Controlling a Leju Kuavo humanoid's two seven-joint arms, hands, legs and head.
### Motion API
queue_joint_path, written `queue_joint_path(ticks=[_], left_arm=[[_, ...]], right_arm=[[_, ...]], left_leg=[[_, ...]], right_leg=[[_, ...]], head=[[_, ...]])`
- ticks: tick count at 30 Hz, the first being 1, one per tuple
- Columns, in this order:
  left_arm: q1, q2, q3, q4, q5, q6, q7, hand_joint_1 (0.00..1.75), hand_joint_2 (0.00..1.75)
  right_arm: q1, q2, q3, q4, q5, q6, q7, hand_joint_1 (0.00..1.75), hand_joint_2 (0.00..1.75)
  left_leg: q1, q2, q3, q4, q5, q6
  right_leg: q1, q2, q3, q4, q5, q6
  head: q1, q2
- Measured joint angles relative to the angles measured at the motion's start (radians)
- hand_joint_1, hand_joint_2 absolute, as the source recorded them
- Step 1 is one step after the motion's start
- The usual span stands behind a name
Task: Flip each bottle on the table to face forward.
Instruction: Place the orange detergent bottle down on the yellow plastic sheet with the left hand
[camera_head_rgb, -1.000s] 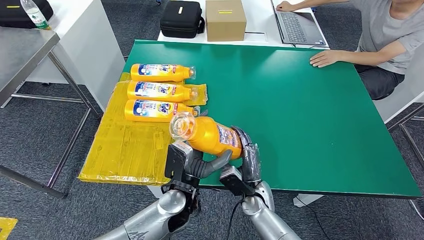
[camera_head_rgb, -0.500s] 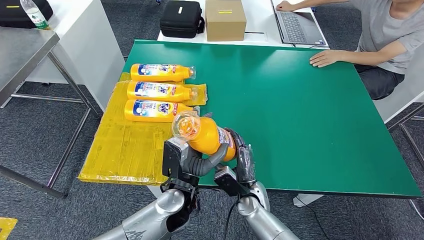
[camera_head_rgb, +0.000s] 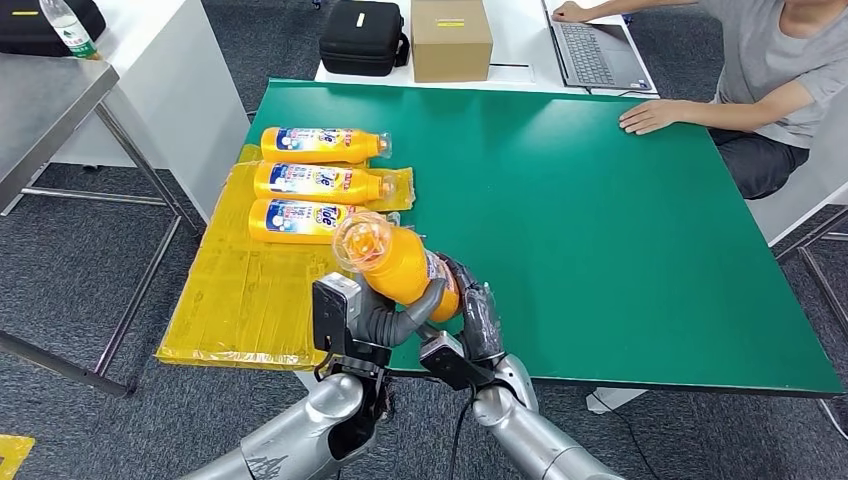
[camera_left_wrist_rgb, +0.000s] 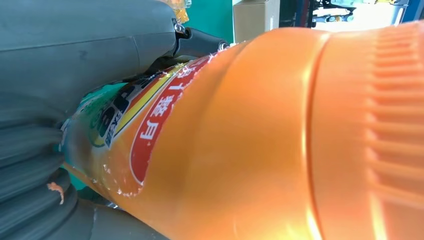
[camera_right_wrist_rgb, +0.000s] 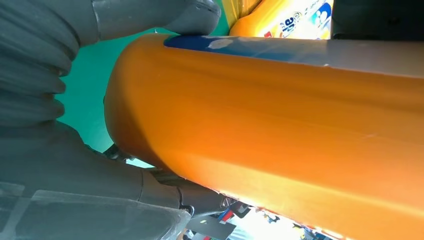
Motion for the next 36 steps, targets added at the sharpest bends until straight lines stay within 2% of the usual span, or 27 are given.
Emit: queue_joint_path(ticks=[16, 17, 18, 19, 22, 23, 27, 36], left_arm=[[0.002, 0.000, 0.006, -0.001, 0.007, 0.003, -0.004, 1.75, 1.75], [0.003, 0.000, 0.007, -0.001, 0.005, 0.005, -0.006, 1.75, 1.75], [0.004, 0.001, 0.008, -0.002, 0.004, 0.007, -0.007, 1.75, 1.75], [0.004, 0.001, 0.008, -0.003, 0.002, 0.011, -0.008, 1.75, 1.75], [0.007, 0.003, 0.010, -0.005, -0.023, 0.033, -0.020, 1.75, 1.75], [0.009, 0.003, 0.011, -0.004, -0.043, 0.041, -0.026, 1.75, 1.75], [0.016, 0.007, 0.035, -0.002, -0.154, 0.052, -0.034, 1.75, 1.75], [0.018, 0.008, 0.063, 0.041, -0.268, 0.052, -0.027, 1.75, 1.75]], right_arm=[[-0.023, -0.021, 0.055, 0.006, -0.012, 0.014, 0.003, 1.75, 1.75], [-0.025, -0.022, 0.062, 0.006, -0.017, 0.019, 0.003, 1.71, 1.75], [-0.027, -0.023, 0.067, 0.007, -0.024, 0.025, 0.003, 1.64, 1.75], [-0.028, -0.023, 0.072, 0.009, -0.035, 0.032, 0.002, 1.48, 1.75], [-0.029, -0.019, 0.080, 0.015, -0.079, 0.053, -0.003, 0.32, 1.75], [-0.030, -0.016, 0.081, 0.018, -0.091, 0.060, -0.005, 0.04, 1.75], [-0.029, -0.010, 0.078, 0.035, -0.115, 0.094, -0.009, 0.00, 1.75], [-0.017, -0.005, 0.056, 0.066, -0.119, 0.106, -0.009, 0.00, 1.75]], left_leg=[[0.000, 0.000, 0.000, 0.000, 0.000, 0.000], [0.000, 0.000, 0.000, 0.000, 0.000, 0.000], [0.000, 0.000, 0.000, 0.000, 0.000, 0.000], [0.000, 0.000, 0.000, 0.000, 0.000, 0.000], [0.000, 0.000, 0.000, 0.000, 0.000, 0.000], [0.000, 0.000, 0.000, 0.000, 0.000, 0.000], [0.000, 0.000, 0.000, 0.000, 0.000, 0.000], [0.000, 0.000, -0.001, 0.000, 0.000, 0.000]], right_leg=[[0.000, 0.000, 0.000, 0.000, 0.000, 0.000], [0.000, 0.000, 0.000, 0.000, 0.000, 0.000], [0.000, 0.000, 0.000, 0.000, 0.000, 0.000], [0.000, 0.000, 0.000, 0.000, 0.000, 0.000], [0.000, 0.000, 0.000, 0.000, 0.000, 0.000], [0.000, 0.000, 0.000, 0.000, 0.000, 0.000], [0.000, 0.000, -0.001, 0.000, 0.000, 0.000], [0.000, 0.000, -0.001, 0.000, 0.000, 0.000]], head=[[0.000, 0.000], [0.000, 0.000], [0.000, 0.000], [0.000, 0.000], [0.000, 0.000], [0.000, 0.000], [0.000, 0.000], [0.000, 0.000]])
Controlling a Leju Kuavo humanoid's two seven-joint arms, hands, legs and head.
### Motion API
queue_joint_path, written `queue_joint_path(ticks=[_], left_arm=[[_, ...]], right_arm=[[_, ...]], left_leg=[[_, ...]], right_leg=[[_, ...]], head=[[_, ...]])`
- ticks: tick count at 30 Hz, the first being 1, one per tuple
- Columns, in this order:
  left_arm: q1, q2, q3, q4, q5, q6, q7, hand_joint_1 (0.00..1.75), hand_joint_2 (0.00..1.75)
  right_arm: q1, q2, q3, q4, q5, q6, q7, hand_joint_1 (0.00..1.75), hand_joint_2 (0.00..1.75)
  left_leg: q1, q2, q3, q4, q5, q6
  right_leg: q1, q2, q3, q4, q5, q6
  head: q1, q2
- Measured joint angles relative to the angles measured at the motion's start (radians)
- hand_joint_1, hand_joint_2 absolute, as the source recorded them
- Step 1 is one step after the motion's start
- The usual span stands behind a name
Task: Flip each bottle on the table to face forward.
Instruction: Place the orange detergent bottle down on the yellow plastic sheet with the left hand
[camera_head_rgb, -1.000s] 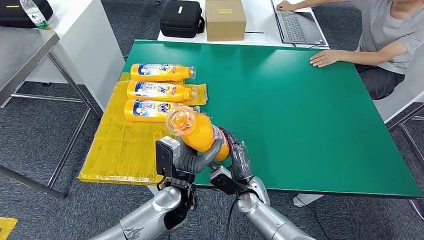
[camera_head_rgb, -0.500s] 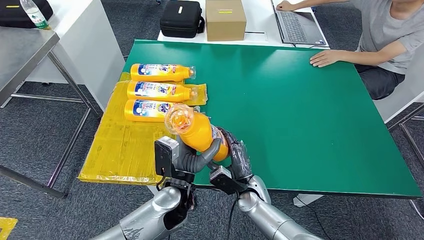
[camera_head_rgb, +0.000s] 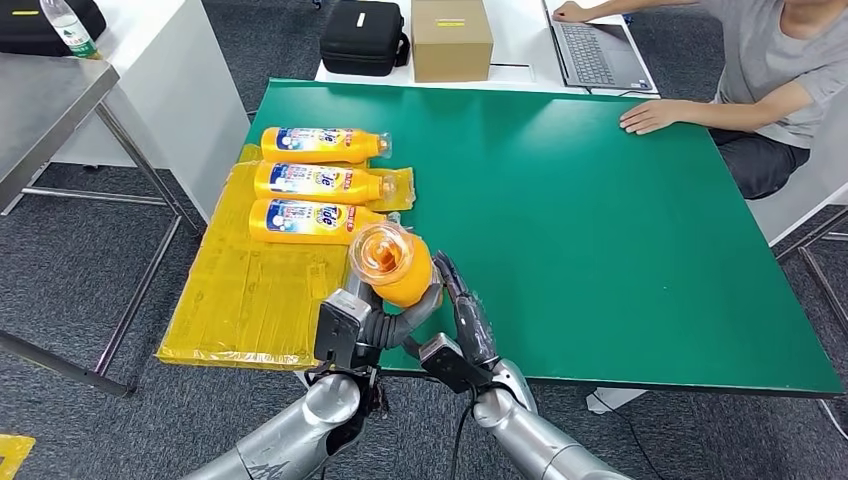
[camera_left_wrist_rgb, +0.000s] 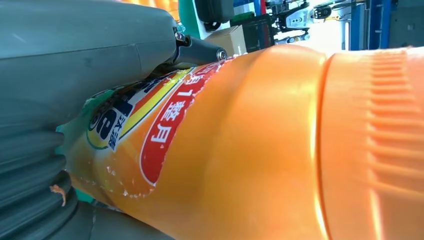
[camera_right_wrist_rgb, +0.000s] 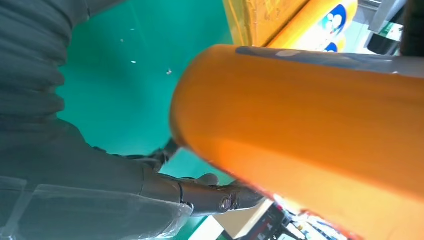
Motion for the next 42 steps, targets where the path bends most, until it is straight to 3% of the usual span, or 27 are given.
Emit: queue_joint_path(ticks=[12, 23, 27, 37, 42], left_arm=[[0.033, -0.001, 0.116, 0.041, -0.334, 0.001, 0.002, 1.75, 1.75], [0.079, -0.027, 0.429, 0.073, -1.013, 0.001, 0.014, 1.75, 1.75], [0.080, -0.027, 0.498, 0.082, -1.060, 0.001, 0.026, 1.75, 1.75], [0.081, -0.027, 0.538, 0.088, -1.066, 0.001, 0.027, 1.75, 1.75], [0.080, -0.023, 0.574, 0.095, -1.304, 0.001, 0.177, 1.75, 1.75]], right_arm=[[0.023, 0.000, -0.049, 0.025, -0.020, 0.009, 0.000, 0.00, 1.75], [0.039, -0.001, -0.098, 0.044, -0.022, 0.017, 0.000, 0.00, 1.75], [0.046, -0.003, -0.110, 0.044, -0.022, 0.018, 0.000, 0.00, 1.75], [0.050, -0.005, -0.118, 0.044, -0.022, 0.018, 0.000, 0.00, 1.75], [0.054, -0.006, -0.137, 0.046, -0.025, 0.016, 0.000, 0.00, 1.75]], left_leg=[[0.000, 0.000, 0.000, 0.000, 0.000, 0.000], [0.000, 0.000, 0.000, 0.000, 0.000, 0.000], [0.000, 0.000, 0.000, 0.000, 0.000, 0.000], [0.000, 0.000, 0.000, 0.000, 0.000, 0.000], [0.000, 0.000, 0.000, 0.000, 0.000, 0.000]], right_leg=[[0.000, 0.000, 0.000, 0.000, 0.000, 0.000], [0.000, 0.000, 0.000, 0.000, 0.000, 0.000], [0.000, 0.001, -0.001, 0.000, 0.000, 0.000], [0.000, 0.000, -0.001, 0.000, 0.000, 0.000], [0.000, 0.000, -0.001, 0.000, 0.000, 0.000]], head=[[0.000, 0.000], [0.000, 0.000], [0.000, 0.000], [0.000, 0.000], [0.000, 0.000]])
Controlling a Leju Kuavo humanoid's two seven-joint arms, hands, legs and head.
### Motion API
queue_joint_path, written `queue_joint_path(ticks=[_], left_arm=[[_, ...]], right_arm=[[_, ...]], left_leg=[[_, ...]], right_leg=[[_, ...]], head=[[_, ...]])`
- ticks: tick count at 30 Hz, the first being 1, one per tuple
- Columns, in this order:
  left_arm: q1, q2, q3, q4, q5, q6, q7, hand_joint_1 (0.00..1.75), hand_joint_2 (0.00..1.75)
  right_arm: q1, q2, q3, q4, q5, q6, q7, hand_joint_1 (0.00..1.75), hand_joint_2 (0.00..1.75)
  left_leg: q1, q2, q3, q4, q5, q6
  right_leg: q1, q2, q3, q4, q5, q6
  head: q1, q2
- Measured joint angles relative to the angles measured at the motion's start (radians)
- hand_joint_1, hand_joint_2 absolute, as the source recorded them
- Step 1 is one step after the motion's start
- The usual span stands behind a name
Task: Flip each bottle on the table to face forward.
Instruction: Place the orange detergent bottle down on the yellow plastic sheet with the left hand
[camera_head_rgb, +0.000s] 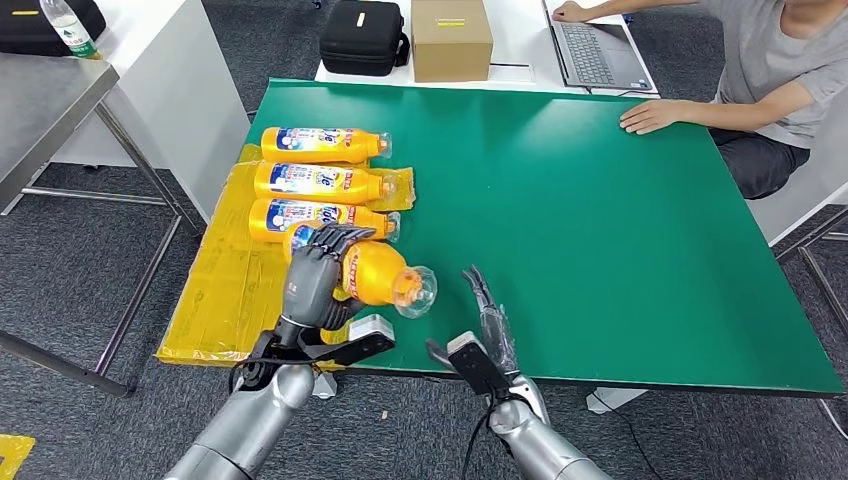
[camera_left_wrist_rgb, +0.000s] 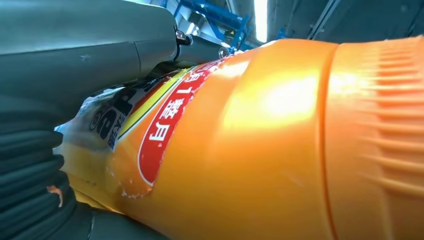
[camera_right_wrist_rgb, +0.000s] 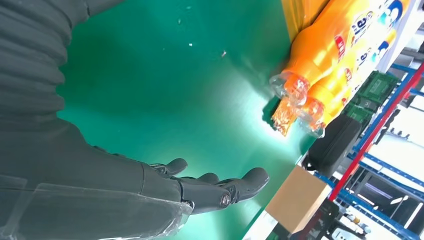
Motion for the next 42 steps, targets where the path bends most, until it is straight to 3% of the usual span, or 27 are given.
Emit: queue_joint_path(ticks=[6, 12, 18, 38, 40, 41, 42], left_arm=[[-0.048, 0.059, -0.074, 0.068, -0.172, -0.018, 0.360, 1.75, 1.75], [-0.092, 0.108, -0.164, 0.139, -0.221, -0.161, 0.524, 1.75, 1.75], [-0.130, 0.133, -0.232, 0.224, -0.241, -0.312, 0.581, 1.75, 1.75], [-0.211, 0.150, -0.282, 0.354, -0.253, -0.395, 0.587, 1.73, 1.75], [-0.213, 0.148, -0.285, 0.359, -0.260, -0.387, 0.588, 1.61, 1.75], [-0.214, 0.147, -0.287, 0.361, -0.265, -0.381, 0.590, 1.45, 1.75], [-0.214, 0.145, -0.289, 0.363, -0.269, -0.375, 0.592, 1.06, 1.75]], right_arm=[[0.020, -0.006, -0.039, 0.001, -0.005, -0.003, 0.000, 0.00, 1.75], [0.057, -0.020, -0.088, -0.023, -0.007, -0.035, 0.000, 0.00, 1.75], [0.102, -0.039, -0.149, -0.071, -0.010, -0.053, 0.000, 0.00, 1.75], [0.151, -0.053, -0.216, -0.121, 0.012, -0.034, 0.000, 0.00, 1.75], [0.153, -0.054, -0.220, -0.125, 0.020, -0.034, 0.000, 0.00, 1.75], [0.154, -0.054, -0.223, -0.127, 0.023, -0.034, 0.000, 0.00, 1.75], [0.155, -0.054, -0.227, -0.129, 0.026, -0.034, 0.000, 0.00, 1.75]], left_leg=[[0.000, 0.000, 0.000, 0.000, 0.000, 0.000], [0.000, 0.000, 0.000, 0.000, 0.000, 0.000], [0.000, 0.000, -0.001, 0.000, 0.000, 0.000], [0.000, 0.000, 0.002, 0.000, 0.001, -0.002], [0.000, 0.000, 0.002, 0.000, 0.002, -0.003], [0.000, 0.000, 0.003, 0.000, 0.002, -0.003], [0.000, 0.000, 0.003, 0.000, 0.002, -0.003]], right_leg=[[0.000, 0.000, 0.000, 0.000, 0.000, 0.000], [0.000, 0.000, 0.000, 0.000, 0.000, 0.000], [0.000, 0.000, 0.000, 0.000, 0.000, 0.000], [0.000, 0.000, 0.001, 0.001, 0.000, -0.001], [0.000, 0.000, 0.001, 0.001, 0.000, -0.001], [0.000, 0.000, 0.001, 0.001, 0.000, -0.001], [0.000, 0.000, 0.001, 0.002, 0.000, -0.001]], head=[[0.000, 0.000], [0.000, 0.000], [0.000, 0.000], [0.000, 0.000], [0.000, 0.000], [0.000, 0.000], [0.000, 0.000]])
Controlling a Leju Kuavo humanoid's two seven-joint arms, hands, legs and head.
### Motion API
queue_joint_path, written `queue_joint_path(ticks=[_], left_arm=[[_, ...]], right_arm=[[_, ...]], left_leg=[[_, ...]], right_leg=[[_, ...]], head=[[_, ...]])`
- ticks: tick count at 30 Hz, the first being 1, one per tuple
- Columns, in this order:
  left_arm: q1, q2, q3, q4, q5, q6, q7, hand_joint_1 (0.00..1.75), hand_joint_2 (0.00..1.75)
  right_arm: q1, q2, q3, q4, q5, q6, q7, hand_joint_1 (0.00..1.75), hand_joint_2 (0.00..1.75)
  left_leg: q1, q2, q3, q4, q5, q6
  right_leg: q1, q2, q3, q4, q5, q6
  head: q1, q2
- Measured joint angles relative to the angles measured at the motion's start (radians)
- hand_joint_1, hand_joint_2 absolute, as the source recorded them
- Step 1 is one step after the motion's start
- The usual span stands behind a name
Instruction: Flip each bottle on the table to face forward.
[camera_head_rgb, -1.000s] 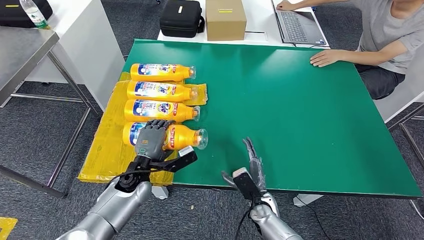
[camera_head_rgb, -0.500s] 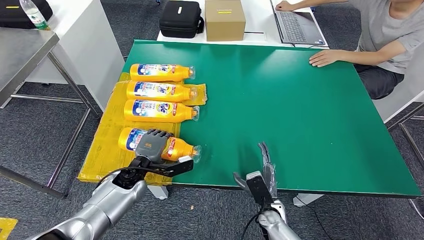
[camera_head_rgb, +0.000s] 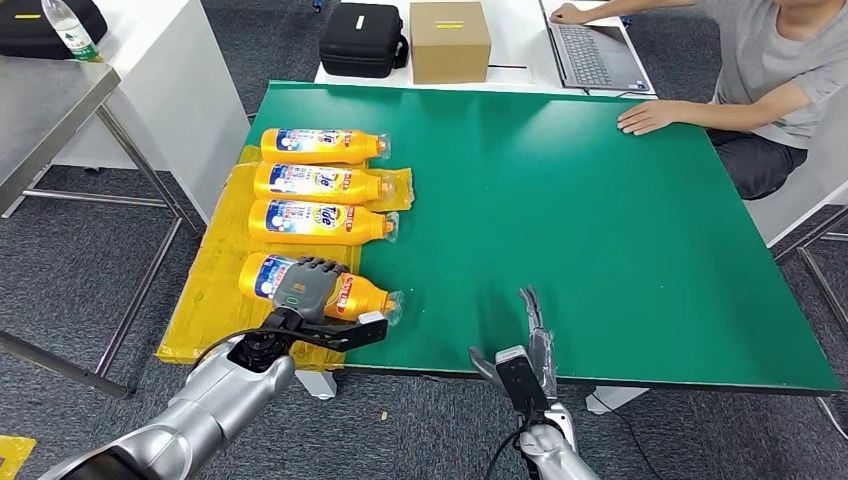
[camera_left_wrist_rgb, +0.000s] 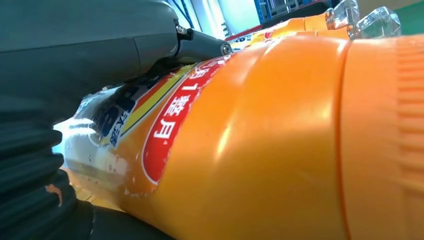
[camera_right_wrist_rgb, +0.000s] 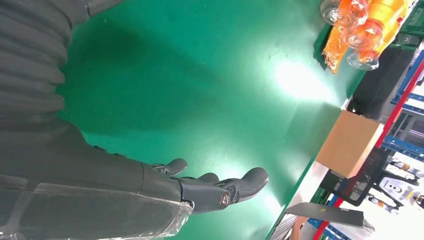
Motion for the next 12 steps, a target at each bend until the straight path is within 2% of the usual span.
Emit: queue_joint_path(ticks=[2, 3, 6, 10, 12], left_arm=[[0.000, -0.004, -0.004, 0.003, -0.008, 0.012, 0.004, 0.31, 1.75], [0.000, -0.007, -0.005, 0.004, -0.011, 0.016, 0.007, 0.03, 1.75], [0.000, -0.013, -0.009, 0.006, -0.025, 0.030, 0.015, 0.00, 1.75], [0.000, -0.018, -0.013, 0.007, -0.042, 0.051, 0.021, 0.00, 0.00], [0.000, -0.018, -0.015, 0.007, -0.048, 0.062, 0.022, 0.00, 0.00]], right_arm=[[0.001, 0.000, -0.006, -0.003, 0.005, -0.002, 0.000, 0.00, 1.75], [0.002, 0.000, -0.009, -0.005, 0.007, -0.003, 0.000, 0.00, 1.75], [0.005, -0.001, -0.017, -0.008, 0.015, -0.004, 0.000, 0.00, 1.75], [0.009, 0.000, -0.026, -0.010, 0.026, -0.007, 0.000, 0.00, 1.75], [0.011, 0.000, -0.029, -0.010, 0.030, -0.008, 0.000, 0.00, 1.75]], left_leg=[[0.000, 0.000, 0.000, 0.000, 0.000, 0.000], [0.000, 0.000, 0.000, 0.000, 0.000, 0.000], [0.000, 0.000, 0.000, 0.000, 0.000, 0.000], [0.000, 0.000, 0.000, 0.000, 0.000, 0.000], [0.000, 0.000, 0.000, 0.000, 0.000, 0.000]], right_leg=[[0.000, 0.000, 0.000, 0.000, 0.000, 0.000], [0.000, 0.000, 0.000, 0.000, 0.000, 0.000], [0.000, 0.000, 0.000, 0.000, 0.000, 0.000], [0.000, 0.000, 0.000, 0.000, 0.000, 0.000], [0.000, 0.000, 0.000, 0.000, 0.000, 0.000]], head=[[0.000, 0.000], [0.000, 0.000], [0.000, 0.000], [0.000, 0.000], [0.000, 0.000]])
